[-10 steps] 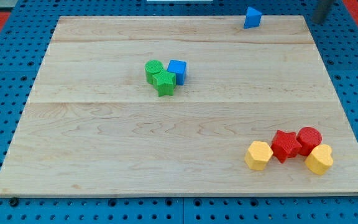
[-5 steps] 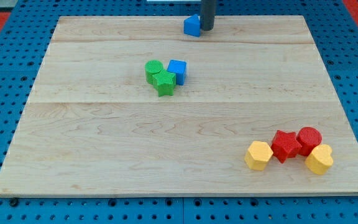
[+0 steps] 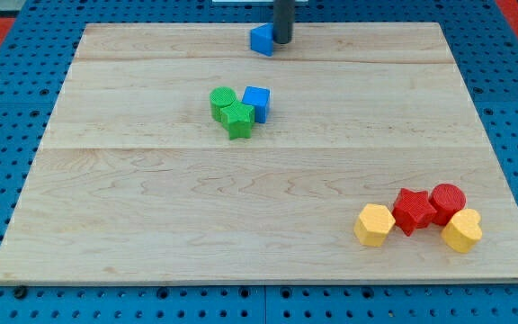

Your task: Slide the blue blocks closer to the green blocks

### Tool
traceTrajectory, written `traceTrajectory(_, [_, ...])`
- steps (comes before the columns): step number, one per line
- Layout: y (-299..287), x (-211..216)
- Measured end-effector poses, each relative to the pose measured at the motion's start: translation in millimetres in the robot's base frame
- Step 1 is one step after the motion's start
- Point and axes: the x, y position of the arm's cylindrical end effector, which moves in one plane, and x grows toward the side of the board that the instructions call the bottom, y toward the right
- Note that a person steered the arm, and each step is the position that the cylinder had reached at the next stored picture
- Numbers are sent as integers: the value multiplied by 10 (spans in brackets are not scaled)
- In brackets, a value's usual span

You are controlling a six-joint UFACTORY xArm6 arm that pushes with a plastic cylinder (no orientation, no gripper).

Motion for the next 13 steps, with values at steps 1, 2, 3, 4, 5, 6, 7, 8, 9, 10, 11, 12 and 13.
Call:
traceTrajectory(1, [-146,0])
traceTrajectory(2, [-60,0])
traceTrajectory(3, [-7,-179])
traceTrajectory(4, [-553,-316])
traceTrajectory(5, [-928,-209])
traceTrajectory(6, [-556,194])
traceTrajectory(7, [-581,-35])
traceTrajectory(8, [-800,-325])
traceTrajectory(9, [-748,81])
traceTrajectory(10, [-361,103])
traceTrajectory(11, [-259,-122])
traceTrajectory(12, [221,-49])
traceTrajectory(13, [-105,635])
